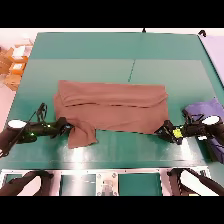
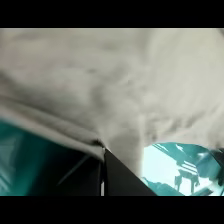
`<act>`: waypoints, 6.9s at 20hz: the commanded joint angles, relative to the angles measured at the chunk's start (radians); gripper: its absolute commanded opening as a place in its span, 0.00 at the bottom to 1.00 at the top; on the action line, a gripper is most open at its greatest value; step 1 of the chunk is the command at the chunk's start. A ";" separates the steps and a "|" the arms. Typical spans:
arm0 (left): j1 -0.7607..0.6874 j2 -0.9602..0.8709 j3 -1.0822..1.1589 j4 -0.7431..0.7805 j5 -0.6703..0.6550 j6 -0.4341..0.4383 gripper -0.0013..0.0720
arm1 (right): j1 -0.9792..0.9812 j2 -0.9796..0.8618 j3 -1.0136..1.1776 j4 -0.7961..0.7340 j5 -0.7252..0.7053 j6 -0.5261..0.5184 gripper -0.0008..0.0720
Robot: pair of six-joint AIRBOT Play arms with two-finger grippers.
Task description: Fold the shirts.
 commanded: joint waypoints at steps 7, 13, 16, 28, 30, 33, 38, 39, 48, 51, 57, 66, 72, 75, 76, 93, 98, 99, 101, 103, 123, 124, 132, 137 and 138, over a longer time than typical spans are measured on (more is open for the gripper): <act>-0.016 0.001 0.062 0.070 -0.111 0.023 0.05 | -0.163 0.430 -0.129 0.027 0.000 0.099 0.76; -0.016 0.001 0.062 0.070 -0.113 0.031 0.05 | -0.163 0.333 -0.203 0.147 -0.117 0.084 0.76; -0.016 0.001 0.062 0.070 -0.117 0.041 0.05 | -0.163 0.290 -0.214 0.168 -0.193 0.085 0.76; -0.016 0.142 0.173 0.228 -0.252 -0.071 0.05 | -0.045 0.249 -0.079 0.079 -0.175 0.043 0.03; -0.016 0.243 0.230 0.359 -0.325 -0.173 0.05 | -0.123 0.299 0.003 -0.017 -0.063 0.050 0.03; -0.016 0.334 0.280 0.417 -0.435 -0.253 0.05 | -0.156 0.334 0.072 -0.035 0.044 0.050 0.03; -0.016 0.335 0.333 0.404 -0.453 -0.268 0.05 | -0.142 0.330 0.106 0.006 0.066 0.034 0.03; -0.016 0.333 0.369 0.403 -0.435 -0.268 0.05 | -0.141 0.315 0.137 0.031 0.056 0.022 0.03; -0.016 -0.156 0.736 0.295 -0.338 -0.119 0.05 | 0.074 -0.145 0.561 0.122 -0.100 0.009 0.03; -0.018 -0.356 0.824 0.235 -0.249 -0.038 0.05 | 0.117 -0.388 0.697 0.122 -0.163 0.040 0.03; -0.002 -0.557 0.997 0.204 -0.118 0.002 0.98 | 0.048 -0.680 1.028 0.118 0.005 0.021 0.72; 0.038 -0.557 1.169 0.197 -0.436 -0.042 0.05 | -0.105 -0.730 1.087 0.024 0.326 -0.248 0.84; -0.076 -0.557 1.169 0.195 -0.434 -0.052 0.05 | -0.029 -0.845 1.064 0.054 0.312 -0.312 0.84; -0.163 -0.557 1.169 0.195 -0.402 -0.050 0.05 | 0.000 -0.856 1.064 0.059 0.267 -0.336 0.23; -0.199 -0.557 1.169 0.196 -0.378 -0.049 0.05 | 0.005 -0.856 1.068 0.059 0.259 -0.336 0.03; -0.815 -1.011 1.308 0.143 0.146 -0.189 0.05 | 0.061 -0.295 1.180 0.194 0.594 -0.324 0.03; -0.768 -0.988 1.321 0.094 0.027 -0.188 0.05 | 0.070 -0.289 1.179 0.217 0.565 -0.323 0.03; -0.726 -0.977 1.351 0.101 -0.076 -0.188 0.05 | 0.075 -0.289 1.179 0.247 0.564 -0.315 0.03; -0.618 -0.949 1.436 0.111 -0.312 -0.189 0.05 | 0.108 -0.289 1.179 0.332 0.555 -0.305 0.03; -0.503 -0.892 1.521 0.210 -0.491 -0.237 0.05 | 0.200 -0.289 1.179 0.365 0.491 -0.278 0.03; -0.106 -0.555 1.587 0.960 -0.800 -0.269 0.05 | 0.895 -0.686 1.303 0.094 -0.246 -0.134 0.69; -0.106 -0.555 1.587 0.960 -0.800 -0.267 0.05 | 0.814 -0.644 1.294 0.045 -0.156 -0.111 0.69; -0.106 -0.555 1.587 0.959 -0.809 -0.274 0.05 | 0.450 -0.522 0.808 0.146 -0.026 -0.150 0.84; -0.106 -0.557 1.587 0.955 -0.804 -0.288 0.05 | 0.548 -0.700 0.762 0.470 -0.046 -0.315 0.84; -0.106 -0.557 1.587 0.955 -0.804 -0.288 0.05 | 0.580 -0.726 0.776 0.508 -0.046 -0.330 0.81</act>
